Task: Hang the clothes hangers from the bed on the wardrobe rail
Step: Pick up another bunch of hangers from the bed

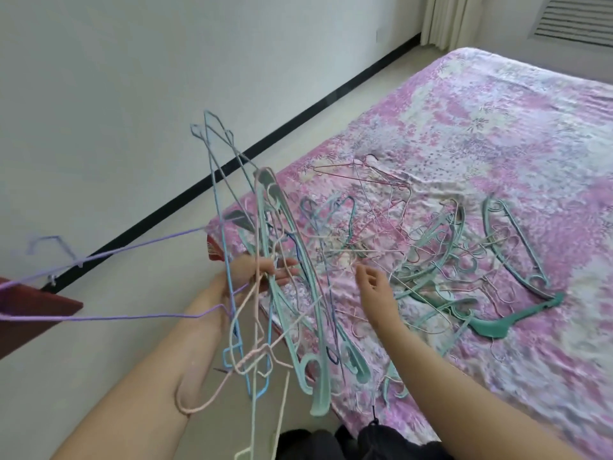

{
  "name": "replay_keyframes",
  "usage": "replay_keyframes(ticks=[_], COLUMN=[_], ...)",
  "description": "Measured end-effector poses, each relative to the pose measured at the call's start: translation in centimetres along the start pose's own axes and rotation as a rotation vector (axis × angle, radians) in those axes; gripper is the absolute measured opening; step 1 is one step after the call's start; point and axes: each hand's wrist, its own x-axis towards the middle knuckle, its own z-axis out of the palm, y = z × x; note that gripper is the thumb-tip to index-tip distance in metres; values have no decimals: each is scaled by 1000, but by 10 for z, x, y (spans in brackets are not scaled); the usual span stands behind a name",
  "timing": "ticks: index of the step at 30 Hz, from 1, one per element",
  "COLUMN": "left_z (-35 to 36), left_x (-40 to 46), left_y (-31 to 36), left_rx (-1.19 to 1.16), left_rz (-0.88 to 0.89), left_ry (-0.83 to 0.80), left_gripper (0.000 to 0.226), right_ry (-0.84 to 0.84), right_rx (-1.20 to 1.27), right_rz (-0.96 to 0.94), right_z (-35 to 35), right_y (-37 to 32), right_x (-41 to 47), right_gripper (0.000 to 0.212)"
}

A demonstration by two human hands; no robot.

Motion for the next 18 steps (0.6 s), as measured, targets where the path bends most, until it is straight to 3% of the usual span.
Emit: replay_keyframes(ticks=[1,5,7,9,12,16,18], left_z=[-2,-21,-24,-28,-34,-46,-49], left_x=[-7,-34,-50,-60,-69,-73,-77], left_y=[7,26,31,31,24,14,10], left_rx=[10,46,62,104,134,171,191], left_rz=[23,210,264,309,296,254,247], left_ry=[-40,-153,-199,-174,-198,-172,-148], left_gripper=[33,72,88,85,91,95,86], right_ry=[13,-99,-179,-300,-342,-347,-338], right_rx=[53,158,461,757,1010,937,904], right_rz=[100,341,417,450,409,446,480], right_z=[-1,-2,-1,-4,-6,3,5], right_y=[3,-8,-25,-45,-67,-69,-61], right_x=[6,25,35,43,57,61,63], right_gripper=[68,78,90,98,87,55,53])
